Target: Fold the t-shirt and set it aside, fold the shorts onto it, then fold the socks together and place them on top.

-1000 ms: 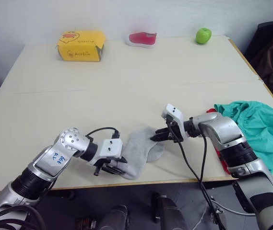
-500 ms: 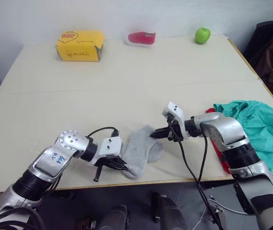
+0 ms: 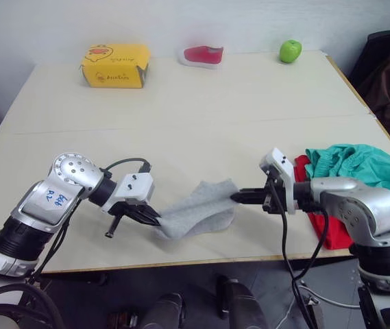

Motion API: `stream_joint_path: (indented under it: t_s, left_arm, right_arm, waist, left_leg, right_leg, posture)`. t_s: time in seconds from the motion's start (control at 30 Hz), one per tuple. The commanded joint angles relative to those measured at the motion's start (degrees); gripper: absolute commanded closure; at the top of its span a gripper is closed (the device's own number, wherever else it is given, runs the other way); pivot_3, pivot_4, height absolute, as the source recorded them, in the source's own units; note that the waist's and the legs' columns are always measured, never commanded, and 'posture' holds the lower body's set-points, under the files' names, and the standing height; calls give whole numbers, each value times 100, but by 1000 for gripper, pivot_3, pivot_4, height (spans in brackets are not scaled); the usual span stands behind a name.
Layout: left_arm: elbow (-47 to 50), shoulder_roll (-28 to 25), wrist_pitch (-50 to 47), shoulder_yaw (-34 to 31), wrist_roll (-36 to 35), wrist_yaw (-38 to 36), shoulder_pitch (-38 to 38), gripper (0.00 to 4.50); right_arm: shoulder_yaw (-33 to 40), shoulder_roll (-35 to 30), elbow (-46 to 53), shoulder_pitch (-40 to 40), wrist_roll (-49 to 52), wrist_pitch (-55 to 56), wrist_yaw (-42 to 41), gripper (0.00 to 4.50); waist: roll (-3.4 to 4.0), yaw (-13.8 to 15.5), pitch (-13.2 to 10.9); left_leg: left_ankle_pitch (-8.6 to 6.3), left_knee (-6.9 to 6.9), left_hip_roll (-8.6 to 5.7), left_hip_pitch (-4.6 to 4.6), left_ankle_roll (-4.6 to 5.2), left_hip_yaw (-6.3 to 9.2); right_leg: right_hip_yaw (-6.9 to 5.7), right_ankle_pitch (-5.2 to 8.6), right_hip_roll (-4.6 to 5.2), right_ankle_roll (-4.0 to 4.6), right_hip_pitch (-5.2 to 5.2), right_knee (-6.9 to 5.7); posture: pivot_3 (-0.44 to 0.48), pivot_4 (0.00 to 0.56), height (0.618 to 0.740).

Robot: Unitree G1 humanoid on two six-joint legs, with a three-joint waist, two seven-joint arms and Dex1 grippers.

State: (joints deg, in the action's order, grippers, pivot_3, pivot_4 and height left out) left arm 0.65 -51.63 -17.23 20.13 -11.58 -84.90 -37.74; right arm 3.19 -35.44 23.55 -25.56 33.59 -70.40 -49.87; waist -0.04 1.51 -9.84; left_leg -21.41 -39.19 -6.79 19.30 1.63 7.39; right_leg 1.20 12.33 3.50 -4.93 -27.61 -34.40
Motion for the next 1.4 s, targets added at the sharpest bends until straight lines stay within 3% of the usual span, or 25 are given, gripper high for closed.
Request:
stream_joint_path:
  t_s: [0.03, 0.23, 0.5, 0.53, 0.67, 0.83, 0.97, 1.07, 1.13, 1.23, 1.37, 1.4]
  left_arm:
    - [-728, 150, 664, 190, 386, -358, -374, 4488]
    - [-1067, 517, 911, 445, 499, -480, -437, 4488]
    - [-1128, 514, 929, 463, 516, -484, -337, 4488]
    - [-1129, 515, 892, 448, 499, -471, -324, 4266]
    - [-932, 404, 580, 277, 283, -512, -243, 3216]
    - [-241, -156, -231, -306, -440, -649, -97, 1682]
    - [364, -448, -1459, -791, -1428, -576, -111, 1682]
    - [657, -285, -2098, -948, -1927, -284, -172, 1682]
    - [666, -45, -2300, -907, -1946, 20, -233, 1638]
    - [429, 660, -2530, -480, -1314, 1039, -284, 2266]
    - [559, 966, -2457, -29, -851, 1405, -92, 3571]
    - [574, 1015, -2442, 50, -778, 1473, -62, 3830]
  right_arm:
    - [243, 208, 705, 469, 162, -81, 586, 4500]
    - [28, 543, 893, 1090, -139, 314, 1370, 4500]
    - [-166, 422, 896, 1269, -69, 524, 1491, 4500]
    - [-153, 397, 871, 1278, -50, 509, 1486, 4500]
    - [-73, 277, 909, 1283, 99, 517, 1396, 3531]
    - [348, -255, 1161, 1218, 528, 488, 994, 1827]
    - [669, -614, 1124, 899, 914, 478, 755, 1827]
    - [542, -670, 920, 481, 997, 586, 676, 1827]
    - [342, -585, 776, 224, 980, 612, 695, 2225]
    - [-618, -522, 444, -156, 392, 1143, 557, 3111]
    - [-1576, -341, -103, -521, -309, 1806, 414, 4500]
    - [-1726, -274, -241, -602, -431, 1929, 384, 4500]
  waist:
    - [0, -2, 0]
    - [-7, -16, 5]
    - [-8, -20, 5]
    - [-8, -18, 5]
    - [-8, -21, 5]
    - [-9, -25, 4]
    - [-10, -20, 4]
    - [-10, -20, 4]
    - [-10, -20, 4]
    - [-14, -7, 6]
    - [-16, -41, 6]
    - [-16, -60, 6]
  left_leg:
    - [0, 0, 0, 0, 0, 0]
    - [-2, 0, 2, -3, 6, -14]
    - [-2, -1, 1, -3, 7, -18]
    - [-2, -1, 1, -3, 7, -19]
    - [-2, -1, 1, -3, 9, -19]
    - [-3, -1, 2, -2, 10, -19]
    - [-5, -1, 2, -3, 14, -19]
    - [-6, -1, 3, -8, 15, -19]
    - [-6, -1, 2, -9, 15, -20]
    - [-6, -5, 1, -11, 15, -20]
    - [-6, -6, 1, -1, 14, -23]
    - [-7, -4, 1, -1, 14, -28]
  right_leg:
    - [1, 0, 0, 0, 0, 0]
    - [22, -2, -5, -3, -4, -3]
    - [31, -3, -7, -5, -5, -4]
    - [31, -3, -6, -5, -4, -3]
    - [31, -3, -6, -5, -4, -3]
    - [33, -3, -7, -5, -5, -2]
    - [33, -3, -7, -5, -3, -1]
    - [32, -3, -6, -6, 3, 0]
    - [32, -3, -6, -6, 4, 0]
    - [31, -4, -4, -7, 7, -1]
    - [34, -5, -7, -9, -4, 2]
    - [39, -5, -9, -9, -8, 0]
  posture:
    - [0, 150, 740]
    - [0, 150, 740]
    - [0, 150, 740]
    - [0, 150, 740]
    - [0, 150, 740]
    - [0, 150, 740]
    - [0, 150, 740]
    - [0, 150, 740]
    - [0, 150, 740]
    - [0, 150, 740]
    - [0, 150, 740]
    - [0, 150, 740]
